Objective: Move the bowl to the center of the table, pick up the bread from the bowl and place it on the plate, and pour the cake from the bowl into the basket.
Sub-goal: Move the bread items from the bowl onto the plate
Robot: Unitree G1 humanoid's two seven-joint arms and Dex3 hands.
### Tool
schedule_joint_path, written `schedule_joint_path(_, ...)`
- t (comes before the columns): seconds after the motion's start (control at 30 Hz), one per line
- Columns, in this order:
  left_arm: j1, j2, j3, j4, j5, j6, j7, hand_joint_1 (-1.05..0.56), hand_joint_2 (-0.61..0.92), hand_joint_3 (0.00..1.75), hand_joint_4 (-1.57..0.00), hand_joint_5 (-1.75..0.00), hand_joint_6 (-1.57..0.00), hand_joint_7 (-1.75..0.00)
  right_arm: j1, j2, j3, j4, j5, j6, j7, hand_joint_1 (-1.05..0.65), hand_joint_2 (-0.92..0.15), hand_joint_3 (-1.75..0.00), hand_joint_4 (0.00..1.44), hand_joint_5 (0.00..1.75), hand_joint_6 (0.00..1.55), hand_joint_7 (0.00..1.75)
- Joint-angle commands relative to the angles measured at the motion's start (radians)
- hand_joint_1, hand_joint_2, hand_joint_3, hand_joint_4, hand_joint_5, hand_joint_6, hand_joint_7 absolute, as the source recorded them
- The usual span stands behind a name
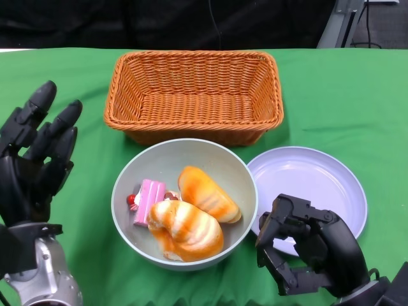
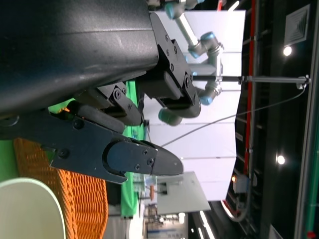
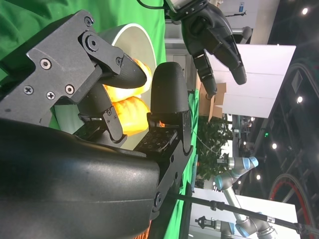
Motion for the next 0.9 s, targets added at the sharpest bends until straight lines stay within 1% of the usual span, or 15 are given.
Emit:
schedule_joint_path(0.03, -0.029, 0.041, -0.002, 0.08, 0.067, -0.031, 0.06, -0.13, 0.92, 0.27, -1.15, -0.3, -1.15, -0.17, -0.003, -0.007, -0.018, -0.012, 0.011, 0.004, -0.009, -0.08, -0.41, -1.21, 0.78, 1.68, 0.7, 1.37)
schedule_joint_path(0.1, -0.038, 0.055, -0.01, 0.119, 0.099, -0.023, 0.086, -0.1, 0.92, 0.3, -1.1, -0.61, -1.24, -0.21, 0.001, -0.01, -0.022, -0.027, 0.008, 0.015, -0.017, -0.08, -0.41, -1.21, 0.78, 1.67, 0.69, 1.36)
schedule_joint_path(0.13, -0.04, 0.064, -0.017, 0.138, 0.121, -0.022, 0.103, -0.1, 0.92, 0.31, -1.03, -0.84, -1.23, -0.27, 0.001, -0.013, -0.024, -0.035, 0.004, 0.014, -0.021, -0.08, -0.41, -1.21, 0.78, 1.66, 0.69, 1.35)
schedule_joint_path(0.17, -0.042, 0.072, -0.023, 0.154, 0.141, -0.021, 0.117, -0.09, 0.91, 0.34, -0.99, -0.96, -1.19, -0.36, 0.001, -0.016, -0.026, -0.042, 0.001, 0.011, -0.023, -0.09, -0.41, -1.21, 0.77, 1.65, 0.68, 1.34)
schedule_joint_path(0.23, -0.043, 0.091, -0.039, 0.183, 0.187, -0.023, 0.152, -0.13, 0.89, 0.36, -0.95, -1.15, -1.09, -0.57, 0.005, -0.024, -0.03, -0.08, -0.009, 0.023, -0.039, -0.12, -0.39, -1.2, 0.76, 1.62, 0.66, 1.3)
schedule_joint_path(0.3, -0.046, 0.099, -0.047, 0.204, 0.202, -0.022, 0.157, -0.17, 0.88, 0.37, -0.92, -1.26, -1.02, -0.74, 0.012, -0.038, -0.033, -0.125, -0.038, 0.033, -0.062, -0.16, -0.38, -1.19, 0.74, 1.58, 0.66, 1.25)
schedule_joint_path(0.33, -0.048, 0.1, -0.048, 0.21, 0.202, -0.02, 0.154, -0.19, 0.87, 0.4, -0.9, -1.32, -0.98, -0.85, 0.017, -0.045, -0.034, -0.149, -0.053, 0.042, -0.074, -0.19, -0.4, -1.14, 0.73, 1.54, 0.66, 1.2)
schedule_joint_path(0.4, -0.049, 0.098, -0.049, 0.218, 0.2, -0.017, 0.148, -0.2, 0.85, 0.44, -0.88, -1.38, -0.95, -0.93, 0.034, -0.058, -0.034, -0.209, -0.086, 0.068, -0.1, -0.22, -0.43, -1.05, 0.72, 1.51, 0.66, 1.14)
schedule_joint_path(0.43, -0.05, 0.096, -0.049, 0.22, 0.199, -0.017, 0.147, -0.2, 0.82, 0.49, -0.86, -1.43, -0.92, -0.99, 0.042, -0.064, -0.032, -0.237, -0.096, 0.085, -0.11, -0.24, -0.47, -0.95, 0.7, 1.48, 0.65, 1.09)
schedule_joint_path(0.47, -0.05, 0.095, -0.05, 0.223, 0.198, -0.013, 0.145, -0.2, 0.81, 0.52, -0.85, -1.45, -0.91, -1.01, 0.055, -0.07, -0.028, -0.281, -0.101, 0.116, -0.118, -0.24, -0.49, -0.91, 0.69, 1.47, 0.65, 1.08)
schedule_joint_path(0.6, -0.05, 0.095, -0.058, 0.227, 0.21, -0.012, 0.158, -0.21, 0.72, 0.68, -0.83, -1.5, -0.87, -1.11, 0.09, -0.095, -0.017, -0.445, -0.145, 0.236, -0.153, -0.28, -0.69, -0.47, 0.58, 1.34, 0.6, 0.9)
schedule_joint_path(0.7, -0.05, 0.096, -0.064, 0.227, 0.222, -0.013, 0.171, -0.21, 0.7, 0.72, -0.83, -1.52, -0.86, -1.15, 0.098, -0.115, -0.011, -0.549, -0.198, 0.319, -0.18, -0.28, -0.78, -0.28, 0.53, 1.25, 0.56, 0.84)
schedule_joint_path(0.73, -0.05, 0.096, -0.066, 0.228, 0.227, -0.016, 0.177, -0.22, 0.7, 0.73, -0.83, -1.53, -0.86, -1.15, 0.099, -0.122, -0.009, -0.585, -0.223, 0.352, -0.191, -0.29, -0.82, -0.19, 0.54, 1.15, 0.56, 0.79)
schedule_joint_path(0.8, -0.05, 0.096, -0.068, 0.228, 0.227, -0.019, 0.179, -0.22, 0.7, 0.74, -0.82, -1.53, -0.85, -1.16, 0.098, -0.135, -0.003, -0.645, -0.275, 0.409, -0.21, -0.31, -0.85, -0.11, 0.55, 1.07, 0.56, 0.75)
schedule_joint_path(0.9, -0.049, 0.094, -0.07, 0.229, 0.226, -0.02, 0.18, -0.23, 0.7, 0.75, -0.82, -1.54, -0.85, -1.16, 0.082, -0.148, 0.009, -0.71, -0.364, 0.481, -0.243, -0.41, -0.89, -0.02, 0.6, 0.91, 0.58, 0.62)
